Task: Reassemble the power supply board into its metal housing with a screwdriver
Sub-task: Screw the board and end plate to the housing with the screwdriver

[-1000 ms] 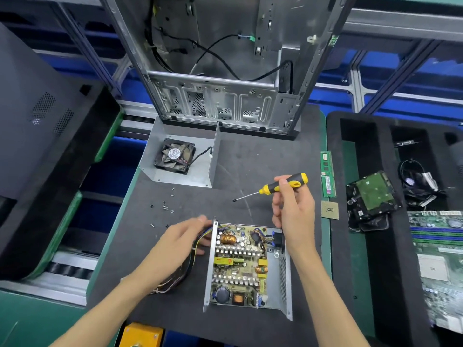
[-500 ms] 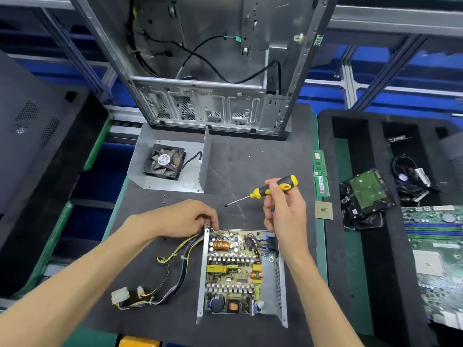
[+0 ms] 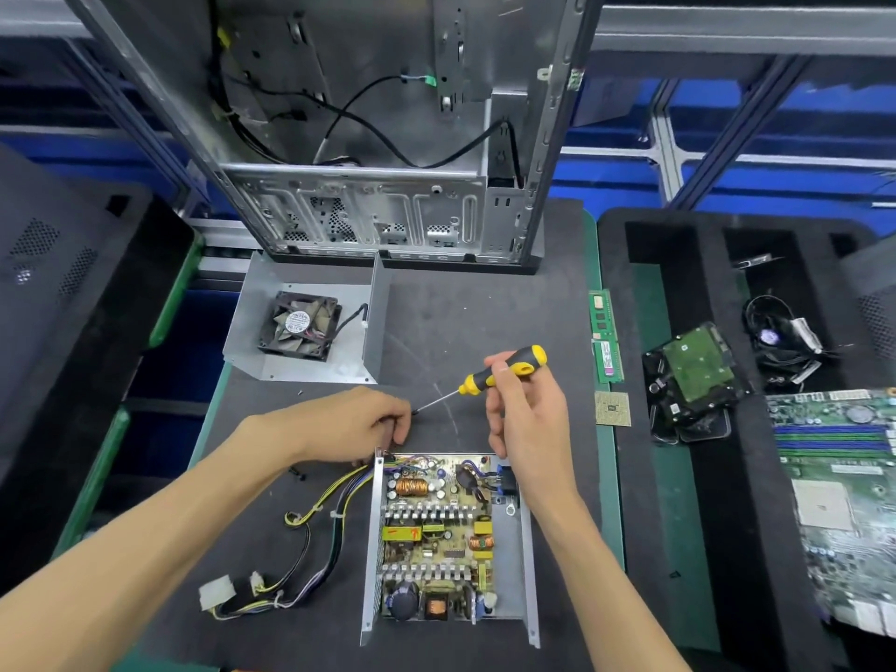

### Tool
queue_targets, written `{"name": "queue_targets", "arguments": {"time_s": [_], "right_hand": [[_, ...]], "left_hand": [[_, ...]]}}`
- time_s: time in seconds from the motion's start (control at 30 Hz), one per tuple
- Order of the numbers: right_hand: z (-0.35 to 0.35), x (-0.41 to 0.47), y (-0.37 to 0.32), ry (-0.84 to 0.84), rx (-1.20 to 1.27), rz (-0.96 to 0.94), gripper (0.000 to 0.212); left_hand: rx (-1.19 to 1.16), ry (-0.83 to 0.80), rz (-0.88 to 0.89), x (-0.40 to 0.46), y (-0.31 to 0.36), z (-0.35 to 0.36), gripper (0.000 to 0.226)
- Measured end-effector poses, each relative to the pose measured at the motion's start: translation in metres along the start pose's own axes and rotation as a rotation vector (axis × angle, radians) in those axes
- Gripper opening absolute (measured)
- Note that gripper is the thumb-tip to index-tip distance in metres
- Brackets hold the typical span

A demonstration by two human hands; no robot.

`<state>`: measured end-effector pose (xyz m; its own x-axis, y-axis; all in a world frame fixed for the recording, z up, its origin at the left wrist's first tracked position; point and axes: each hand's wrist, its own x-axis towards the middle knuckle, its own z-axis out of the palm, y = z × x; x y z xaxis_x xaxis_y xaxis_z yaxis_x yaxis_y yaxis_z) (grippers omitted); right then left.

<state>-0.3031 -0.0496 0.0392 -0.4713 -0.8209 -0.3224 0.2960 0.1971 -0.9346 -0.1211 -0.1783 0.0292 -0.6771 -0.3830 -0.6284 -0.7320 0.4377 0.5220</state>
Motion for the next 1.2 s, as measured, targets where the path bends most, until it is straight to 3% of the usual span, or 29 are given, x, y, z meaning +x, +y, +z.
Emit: {"name": "queue_targets", "arguments": {"time_s": [0.1, 0.2, 0.37, 0.53, 0.7, 1.0, 1.2], "right_hand": [[-0.002, 0.001, 0.003, -0.019, -0.012, -0.018, 0.02], [-0.002, 0.003, 0.005, -0.119, -0.128, -0.094, 0.014], [0.003, 0.007, 0.007, -0.336, -0.525, -0.164, 0.01], [0.002, 0.009, 0.006, -0.421, -0.578, -0.143, 0.011], [0.002, 0.006, 0.008, -0.395, -0.566, -0.18, 0.022], [0.001, 0.005, 0.011, -0.303, -0.434, -0.188, 0.006], [0.002, 0.003, 0.009, -0.22, -0.346, -0.182, 0.009]], "left_hand": [[-0.186, 0.018, -0.105, 0.005, -0.002, 0.001, 0.032], [-0.213, -0.006, -0.195, 0.006, -0.004, 0.003, 0.032], [-0.253, 0.052, -0.216, 0.005, -0.004, 0.01, 0.035], [-0.294, 0.084, -0.223, 0.003, -0.003, 0.012, 0.036], [-0.318, 0.102, -0.221, 0.0, -0.005, 0.013, 0.037], [-0.359, 0.094, -0.222, 0.003, -0.006, 0.012, 0.036], [-0.483, 0.164, -0.162, 0.0, -0.007, 0.009, 0.026]]}}
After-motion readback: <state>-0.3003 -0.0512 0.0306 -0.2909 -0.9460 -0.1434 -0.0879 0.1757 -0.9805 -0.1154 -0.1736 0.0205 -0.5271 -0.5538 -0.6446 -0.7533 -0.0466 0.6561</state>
